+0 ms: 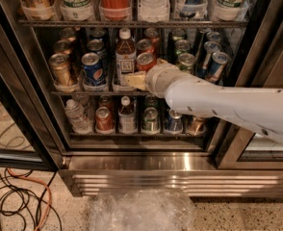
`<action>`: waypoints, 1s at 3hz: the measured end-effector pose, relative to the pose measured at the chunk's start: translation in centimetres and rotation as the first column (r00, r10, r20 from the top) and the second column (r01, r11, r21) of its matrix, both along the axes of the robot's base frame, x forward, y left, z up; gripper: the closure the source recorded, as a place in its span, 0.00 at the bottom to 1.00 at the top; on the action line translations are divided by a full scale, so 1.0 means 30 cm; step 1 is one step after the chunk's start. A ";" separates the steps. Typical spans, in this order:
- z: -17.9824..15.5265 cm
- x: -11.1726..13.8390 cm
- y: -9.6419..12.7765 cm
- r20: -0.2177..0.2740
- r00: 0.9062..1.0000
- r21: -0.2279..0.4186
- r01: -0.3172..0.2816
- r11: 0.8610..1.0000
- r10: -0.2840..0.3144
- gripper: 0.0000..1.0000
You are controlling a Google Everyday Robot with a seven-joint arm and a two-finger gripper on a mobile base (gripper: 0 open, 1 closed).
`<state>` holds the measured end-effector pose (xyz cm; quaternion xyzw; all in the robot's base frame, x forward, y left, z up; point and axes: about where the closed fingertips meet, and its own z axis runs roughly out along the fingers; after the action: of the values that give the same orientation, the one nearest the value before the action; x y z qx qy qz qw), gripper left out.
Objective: Pick coke can from middle shelf of fridge
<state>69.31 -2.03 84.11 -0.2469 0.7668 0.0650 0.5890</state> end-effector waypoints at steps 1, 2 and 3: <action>-0.001 -0.013 -0.006 0.000 1.000 -0.001 0.000 1.000 0.000 0.94; -0.001 -0.017 -0.006 0.000 1.000 -0.001 0.000 1.000 0.000 1.00; -0.029 -0.006 -0.065 -0.022 1.000 -0.075 -0.015 0.997 0.013 1.00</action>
Offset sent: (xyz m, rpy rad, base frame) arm 0.0096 -0.0617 -0.0201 -0.2361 0.0909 0.0819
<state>69.13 -3.99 83.23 -0.2735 0.7733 0.0431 0.5704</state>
